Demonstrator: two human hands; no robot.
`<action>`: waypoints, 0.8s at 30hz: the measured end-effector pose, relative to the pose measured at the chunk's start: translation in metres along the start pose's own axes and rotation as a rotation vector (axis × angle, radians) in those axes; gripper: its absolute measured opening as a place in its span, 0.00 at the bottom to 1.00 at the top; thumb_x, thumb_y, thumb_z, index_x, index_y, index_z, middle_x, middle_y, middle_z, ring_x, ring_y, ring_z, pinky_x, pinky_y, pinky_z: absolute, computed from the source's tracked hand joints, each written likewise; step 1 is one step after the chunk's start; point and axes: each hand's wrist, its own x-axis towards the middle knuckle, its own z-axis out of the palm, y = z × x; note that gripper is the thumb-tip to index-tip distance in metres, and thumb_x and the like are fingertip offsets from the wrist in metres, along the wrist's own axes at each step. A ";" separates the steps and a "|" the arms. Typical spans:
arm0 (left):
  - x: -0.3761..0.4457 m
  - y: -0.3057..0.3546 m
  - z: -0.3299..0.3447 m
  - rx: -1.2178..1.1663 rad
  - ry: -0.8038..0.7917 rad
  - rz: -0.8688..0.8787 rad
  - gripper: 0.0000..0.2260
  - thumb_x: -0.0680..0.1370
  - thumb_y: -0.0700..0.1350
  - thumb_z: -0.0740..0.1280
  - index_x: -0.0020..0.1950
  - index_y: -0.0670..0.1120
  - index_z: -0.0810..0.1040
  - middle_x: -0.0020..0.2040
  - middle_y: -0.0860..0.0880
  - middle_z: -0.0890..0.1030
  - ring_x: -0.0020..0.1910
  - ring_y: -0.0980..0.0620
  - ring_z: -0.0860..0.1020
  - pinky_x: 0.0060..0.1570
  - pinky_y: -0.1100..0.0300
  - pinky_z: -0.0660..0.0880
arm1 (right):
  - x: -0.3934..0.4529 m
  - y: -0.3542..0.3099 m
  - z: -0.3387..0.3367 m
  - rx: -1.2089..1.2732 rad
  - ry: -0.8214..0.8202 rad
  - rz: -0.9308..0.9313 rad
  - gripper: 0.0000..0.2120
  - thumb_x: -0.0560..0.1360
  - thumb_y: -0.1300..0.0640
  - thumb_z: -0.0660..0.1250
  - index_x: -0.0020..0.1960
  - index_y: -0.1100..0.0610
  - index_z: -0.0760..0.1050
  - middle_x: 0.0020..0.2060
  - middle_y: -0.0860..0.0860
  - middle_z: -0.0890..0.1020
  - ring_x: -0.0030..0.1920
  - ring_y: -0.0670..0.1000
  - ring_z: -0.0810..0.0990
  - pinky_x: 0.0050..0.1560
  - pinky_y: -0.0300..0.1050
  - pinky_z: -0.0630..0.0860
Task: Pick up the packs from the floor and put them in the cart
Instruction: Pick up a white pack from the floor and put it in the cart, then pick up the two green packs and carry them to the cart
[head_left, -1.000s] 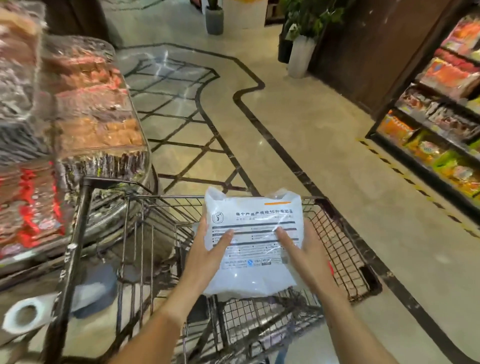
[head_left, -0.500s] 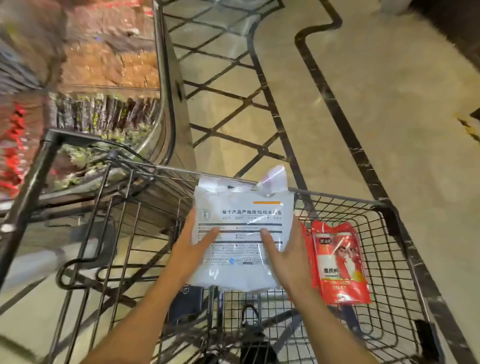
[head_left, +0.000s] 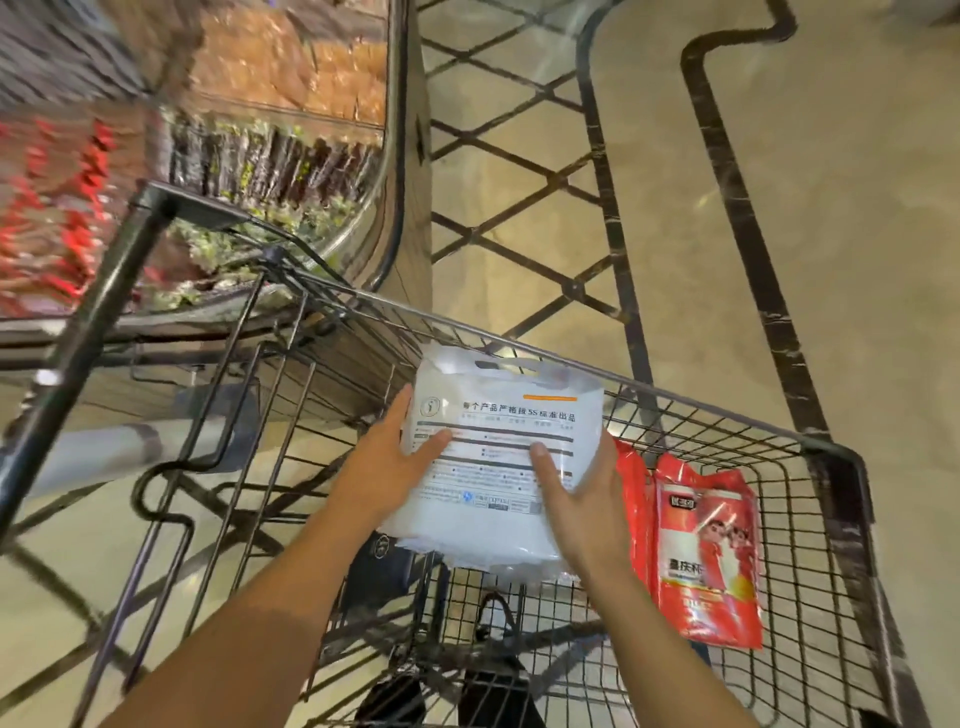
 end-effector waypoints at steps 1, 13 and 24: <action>-0.009 0.007 -0.005 0.109 0.023 0.020 0.37 0.76 0.71 0.62 0.81 0.64 0.53 0.71 0.51 0.76 0.65 0.47 0.79 0.62 0.44 0.78 | -0.003 -0.004 -0.004 -0.039 -0.013 -0.002 0.53 0.68 0.18 0.56 0.84 0.44 0.48 0.80 0.53 0.66 0.79 0.59 0.65 0.74 0.66 0.68; -0.153 0.041 -0.159 0.783 0.526 0.305 0.35 0.78 0.70 0.53 0.78 0.51 0.71 0.69 0.43 0.79 0.67 0.41 0.77 0.66 0.45 0.75 | -0.073 -0.176 -0.041 -0.542 0.069 -0.629 0.43 0.75 0.22 0.49 0.84 0.41 0.55 0.84 0.47 0.60 0.83 0.57 0.56 0.79 0.62 0.59; -0.447 -0.113 -0.361 0.898 1.063 -0.027 0.34 0.77 0.69 0.55 0.72 0.48 0.77 0.63 0.41 0.82 0.60 0.38 0.79 0.61 0.44 0.75 | -0.313 -0.356 0.095 -0.764 -0.049 -1.223 0.45 0.73 0.20 0.45 0.83 0.42 0.59 0.81 0.49 0.67 0.80 0.59 0.65 0.74 0.62 0.69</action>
